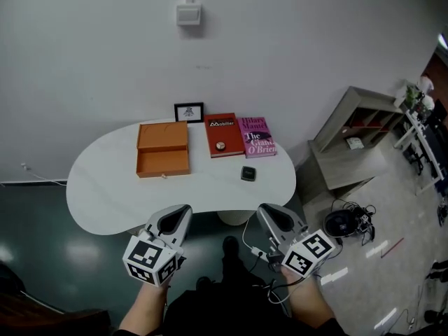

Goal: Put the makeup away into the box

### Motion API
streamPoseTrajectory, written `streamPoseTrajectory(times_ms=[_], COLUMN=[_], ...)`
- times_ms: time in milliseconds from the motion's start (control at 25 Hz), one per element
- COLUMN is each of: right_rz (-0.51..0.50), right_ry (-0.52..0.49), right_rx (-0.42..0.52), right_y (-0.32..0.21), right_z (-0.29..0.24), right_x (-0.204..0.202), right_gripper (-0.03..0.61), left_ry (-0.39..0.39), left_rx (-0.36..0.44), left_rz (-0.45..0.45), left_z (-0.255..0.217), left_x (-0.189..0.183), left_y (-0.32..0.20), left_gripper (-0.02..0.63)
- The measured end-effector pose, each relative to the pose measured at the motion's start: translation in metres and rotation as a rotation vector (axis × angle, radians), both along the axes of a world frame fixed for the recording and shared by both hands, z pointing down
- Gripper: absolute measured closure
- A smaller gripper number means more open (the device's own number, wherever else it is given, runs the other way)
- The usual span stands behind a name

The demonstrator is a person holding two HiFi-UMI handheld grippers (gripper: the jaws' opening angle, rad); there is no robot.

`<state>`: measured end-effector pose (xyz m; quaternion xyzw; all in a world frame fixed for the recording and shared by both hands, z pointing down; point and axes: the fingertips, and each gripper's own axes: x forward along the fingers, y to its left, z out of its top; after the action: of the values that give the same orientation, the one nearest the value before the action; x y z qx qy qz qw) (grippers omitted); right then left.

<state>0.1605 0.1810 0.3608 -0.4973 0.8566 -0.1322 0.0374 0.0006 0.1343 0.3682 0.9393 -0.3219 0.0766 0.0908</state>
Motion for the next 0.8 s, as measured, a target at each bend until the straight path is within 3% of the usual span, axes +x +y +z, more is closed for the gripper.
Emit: streamPoseTrajectory(times_ms=[480, 800], right_rz=[-0.097, -0.138], right_ry=[-0.085, -0.087], right_rx=[-0.021, -0.105], right_y=[-0.149, -0.193], right_z=[0.016, 0.05], right_x=[0.084, 0.13], right_gripper=[0.54, 0.54], left_ry=[-0.062, -0.09], left_rx=[0.019, -0.005], left_rz=[-0.07, -0.053], left_z=[-0.016, -0.003], left_x=[0.083, 0.143], left_y=[-0.133, -0.174], left_gripper=[0.6, 0.6])
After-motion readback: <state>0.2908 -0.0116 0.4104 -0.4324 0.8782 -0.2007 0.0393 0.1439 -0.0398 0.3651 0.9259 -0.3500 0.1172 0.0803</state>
